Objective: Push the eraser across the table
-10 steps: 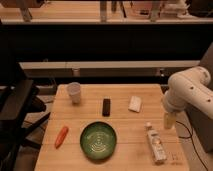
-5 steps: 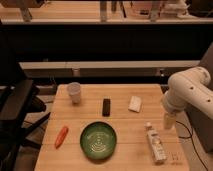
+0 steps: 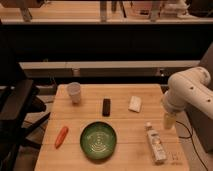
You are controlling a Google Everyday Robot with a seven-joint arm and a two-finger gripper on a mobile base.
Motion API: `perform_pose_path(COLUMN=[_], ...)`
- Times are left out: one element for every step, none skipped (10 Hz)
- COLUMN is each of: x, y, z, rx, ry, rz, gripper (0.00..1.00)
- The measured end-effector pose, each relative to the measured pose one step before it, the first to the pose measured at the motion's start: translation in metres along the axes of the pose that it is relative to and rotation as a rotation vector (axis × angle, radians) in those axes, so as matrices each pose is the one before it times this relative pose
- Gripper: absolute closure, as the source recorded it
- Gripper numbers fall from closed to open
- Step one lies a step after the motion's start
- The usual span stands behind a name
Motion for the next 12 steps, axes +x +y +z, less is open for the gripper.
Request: perform_pose_path(x=[0.00001, 0.0, -0.00014, -0.00031, -0.00421, -0.00981, 0.00081, 0.0008, 0.00003, -0.00606, -0.00906, -0.00642], y=[-0.00005, 0.00002, -0.00046, -0.00185, -0.00595, -0.00944, -0.0016, 0.00025, -0.00122, -0.00207, -0.00369, -0.00341], z=[-0.00016, 0.00001, 0.00005, 0.00177, 0.0047, 0.00635, 0.00076, 0.00044, 0.00087, 0.00224, 0.00239, 0.00163], rx=[0.00023, -0.00003, 0.00133, 0.0052, 0.01086, 0.00582, 0.00398, 0.00279, 0.00607, 0.00146, 0.00461, 0.00277], ry=[0.00017, 0.0, 0.0002, 0.00044, 0.00306, -0.0044, 0.00232, 0.00164, 0.00422, -0.00435, 0.00045, -0.00066], rz=[-0.00003, 0.0, -0.00062, -0.00005, -0.00821, -0.01066, 0.00051, -0.00025, -0.00492, -0.00749, -0.00983, -0.00639], gripper=[0.2, 0.2, 0.2, 0.2, 0.2, 0.2, 0.2, 0.2, 0.2, 0.2, 0.2, 0.2])
